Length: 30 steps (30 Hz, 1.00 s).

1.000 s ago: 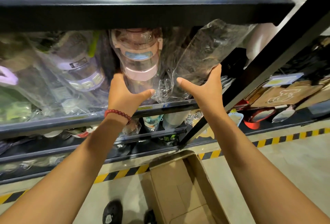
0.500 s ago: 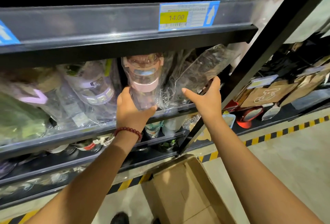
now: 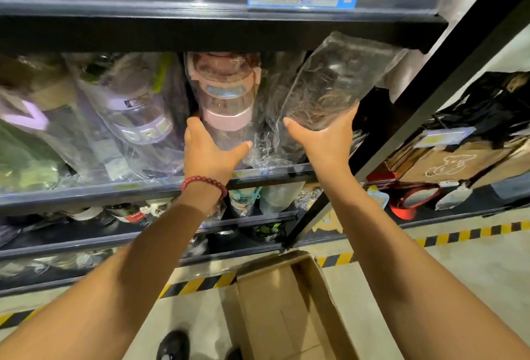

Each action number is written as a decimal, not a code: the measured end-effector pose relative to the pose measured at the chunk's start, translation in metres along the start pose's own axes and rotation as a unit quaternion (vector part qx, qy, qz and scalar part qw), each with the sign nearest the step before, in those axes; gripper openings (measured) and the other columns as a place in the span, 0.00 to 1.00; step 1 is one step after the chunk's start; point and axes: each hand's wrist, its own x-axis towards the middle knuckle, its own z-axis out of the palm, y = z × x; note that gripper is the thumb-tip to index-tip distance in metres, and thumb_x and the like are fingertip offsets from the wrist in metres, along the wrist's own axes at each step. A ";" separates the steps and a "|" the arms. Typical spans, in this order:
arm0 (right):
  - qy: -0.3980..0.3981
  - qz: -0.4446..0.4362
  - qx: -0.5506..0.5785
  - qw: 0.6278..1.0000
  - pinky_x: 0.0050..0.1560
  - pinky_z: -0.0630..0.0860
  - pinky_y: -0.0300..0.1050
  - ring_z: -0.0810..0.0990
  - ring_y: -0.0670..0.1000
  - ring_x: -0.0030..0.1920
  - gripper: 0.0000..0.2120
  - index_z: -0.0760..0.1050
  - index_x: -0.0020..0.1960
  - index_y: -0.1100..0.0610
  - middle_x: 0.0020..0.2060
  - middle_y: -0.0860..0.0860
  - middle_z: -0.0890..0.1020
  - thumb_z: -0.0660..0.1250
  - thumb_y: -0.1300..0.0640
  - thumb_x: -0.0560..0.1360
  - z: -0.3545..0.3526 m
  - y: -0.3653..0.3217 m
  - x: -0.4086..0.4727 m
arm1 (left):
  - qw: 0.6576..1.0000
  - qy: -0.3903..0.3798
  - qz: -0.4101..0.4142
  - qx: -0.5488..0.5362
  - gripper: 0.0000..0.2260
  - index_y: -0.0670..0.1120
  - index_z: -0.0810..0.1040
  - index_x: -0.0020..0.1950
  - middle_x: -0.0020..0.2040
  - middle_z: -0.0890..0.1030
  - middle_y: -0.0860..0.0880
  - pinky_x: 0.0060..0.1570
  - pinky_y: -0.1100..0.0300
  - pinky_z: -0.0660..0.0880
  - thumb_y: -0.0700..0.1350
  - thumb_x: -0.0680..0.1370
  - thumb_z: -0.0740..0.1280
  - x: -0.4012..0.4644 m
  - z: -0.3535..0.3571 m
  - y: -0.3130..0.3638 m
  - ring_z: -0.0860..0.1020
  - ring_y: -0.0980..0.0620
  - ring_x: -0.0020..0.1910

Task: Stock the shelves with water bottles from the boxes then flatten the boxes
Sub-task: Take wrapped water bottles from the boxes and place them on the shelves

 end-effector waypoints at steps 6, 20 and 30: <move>-0.031 -0.055 -0.051 0.997 0.49 0.55 0.13 0.62 0.29 0.52 0.44 0.55 0.72 0.63 0.55 0.41 0.65 0.78 0.59 0.66 -0.010 0.006 0.009 | 1.000 0.005 0.012 -0.012 0.28 0.42 0.64 0.56 0.59 0.71 0.44 0.55 0.56 0.70 0.49 0.67 0.77 -0.001 0.006 -0.010 0.70 0.48 0.56; -0.091 0.015 -0.007 0.996 0.46 0.50 0.11 0.54 0.37 0.63 0.56 0.36 0.76 0.60 0.73 0.50 0.56 0.77 0.55 0.68 -0.005 0.015 0.015 | 0.999 0.006 0.015 -0.031 0.26 0.43 0.63 0.54 0.57 0.71 0.44 0.50 0.60 0.66 0.48 0.67 0.77 0.000 0.009 -0.013 0.70 0.49 0.54; -0.037 -0.017 0.001 0.999 0.65 0.54 0.26 0.59 0.41 0.70 0.57 0.41 0.77 0.59 0.73 0.49 0.58 0.79 0.57 0.64 -0.016 0.003 0.018 | 0.999 0.010 0.011 -0.042 0.27 0.44 0.63 0.54 0.56 0.71 0.44 0.51 0.60 0.67 0.48 0.66 0.77 0.001 0.009 -0.016 0.70 0.48 0.55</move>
